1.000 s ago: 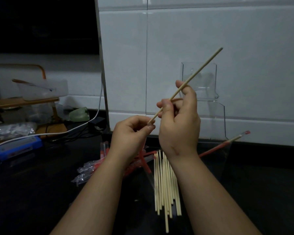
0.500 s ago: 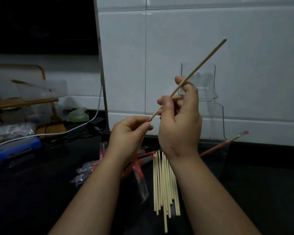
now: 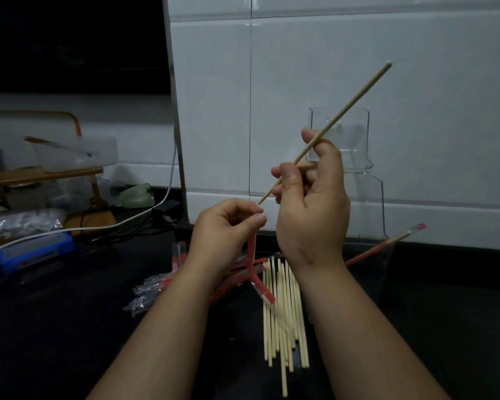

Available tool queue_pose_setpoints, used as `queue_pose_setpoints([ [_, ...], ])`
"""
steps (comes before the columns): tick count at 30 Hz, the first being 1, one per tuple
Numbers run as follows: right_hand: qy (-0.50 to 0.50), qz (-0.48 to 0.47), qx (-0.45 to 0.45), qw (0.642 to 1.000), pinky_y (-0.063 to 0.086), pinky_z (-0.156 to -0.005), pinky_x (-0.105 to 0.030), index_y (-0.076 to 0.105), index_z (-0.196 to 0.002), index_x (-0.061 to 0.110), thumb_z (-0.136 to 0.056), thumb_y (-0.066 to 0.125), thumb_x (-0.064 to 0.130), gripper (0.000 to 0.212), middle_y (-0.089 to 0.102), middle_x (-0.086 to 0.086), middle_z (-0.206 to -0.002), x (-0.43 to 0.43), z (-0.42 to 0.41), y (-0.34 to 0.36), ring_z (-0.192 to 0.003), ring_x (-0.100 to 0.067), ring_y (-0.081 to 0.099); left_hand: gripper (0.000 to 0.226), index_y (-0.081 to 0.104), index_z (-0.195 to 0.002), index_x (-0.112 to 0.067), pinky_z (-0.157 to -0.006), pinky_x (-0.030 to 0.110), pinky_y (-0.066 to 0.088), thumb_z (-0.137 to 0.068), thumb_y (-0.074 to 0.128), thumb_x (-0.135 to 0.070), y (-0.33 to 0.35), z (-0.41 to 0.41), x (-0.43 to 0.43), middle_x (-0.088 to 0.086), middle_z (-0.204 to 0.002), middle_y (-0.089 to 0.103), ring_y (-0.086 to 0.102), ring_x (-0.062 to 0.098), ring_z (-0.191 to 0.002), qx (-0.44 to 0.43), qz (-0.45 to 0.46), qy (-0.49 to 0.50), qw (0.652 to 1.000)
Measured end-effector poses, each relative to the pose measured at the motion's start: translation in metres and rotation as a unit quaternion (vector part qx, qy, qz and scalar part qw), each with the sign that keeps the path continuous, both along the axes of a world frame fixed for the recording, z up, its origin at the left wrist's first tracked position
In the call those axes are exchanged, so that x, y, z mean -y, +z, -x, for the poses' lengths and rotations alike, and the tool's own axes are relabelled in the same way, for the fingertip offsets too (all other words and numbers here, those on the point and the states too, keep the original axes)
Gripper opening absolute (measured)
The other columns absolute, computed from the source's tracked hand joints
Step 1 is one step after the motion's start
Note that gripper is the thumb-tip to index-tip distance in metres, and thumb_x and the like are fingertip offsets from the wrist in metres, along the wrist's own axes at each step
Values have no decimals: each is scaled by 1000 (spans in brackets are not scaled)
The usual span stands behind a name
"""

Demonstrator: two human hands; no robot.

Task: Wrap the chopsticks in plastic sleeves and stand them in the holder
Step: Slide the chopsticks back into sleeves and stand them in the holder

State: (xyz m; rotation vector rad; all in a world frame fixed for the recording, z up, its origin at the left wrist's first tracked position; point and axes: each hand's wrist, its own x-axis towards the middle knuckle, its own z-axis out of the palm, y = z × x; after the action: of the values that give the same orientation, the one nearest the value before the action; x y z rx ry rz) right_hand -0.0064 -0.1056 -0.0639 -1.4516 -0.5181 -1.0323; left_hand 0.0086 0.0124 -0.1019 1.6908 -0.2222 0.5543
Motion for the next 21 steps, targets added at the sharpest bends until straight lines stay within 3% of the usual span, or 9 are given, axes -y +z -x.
queue_pose_setpoints([
  [4, 14, -14, 11, 1000, 56, -69, -27, 47, -134, 25, -100, 51, 13, 37, 66, 3, -84, 0, 0, 1, -75, -13, 65, 6, 73, -94, -14, -73, 17, 56, -88, 71, -12, 0, 0, 0, -2, -88, 74, 70, 5, -83, 2, -11, 5, 1000],
  [9, 21, -24, 20, 999, 57, -70, -29, 47, -133, 24, -100, 51, 13, 35, 67, 3, -84, 0, 2, 2, -74, -13, 65, 6, 73, -93, -14, -75, 20, 57, -88, 71, -12, -1, -1, 0, -3, -89, 74, 70, 5, -84, -1, -17, 5, 1000],
  [15, 12, 15, -12, 1000, 53, -64, -18, 49, -133, 25, -100, 51, 13, 35, 66, 1, -85, -1, -1, -2, -73, -10, 64, 5, 73, -93, -17, -78, 28, 58, -88, 72, -16, -1, -1, 0, -3, -88, 74, 70, 8, -84, -3, -23, 1, 1000],
  [21, -12, 51, -33, 998, 53, -68, -21, 44, -139, 27, -100, 51, 17, 41, 66, 6, -84, -1, -4, -3, -75, -7, 64, 11, 73, -101, -15, -80, 29, 57, -91, 68, -14, 1, 3, 0, -1, -93, 75, 71, 9, -89, 17, -18, -28, 999],
])
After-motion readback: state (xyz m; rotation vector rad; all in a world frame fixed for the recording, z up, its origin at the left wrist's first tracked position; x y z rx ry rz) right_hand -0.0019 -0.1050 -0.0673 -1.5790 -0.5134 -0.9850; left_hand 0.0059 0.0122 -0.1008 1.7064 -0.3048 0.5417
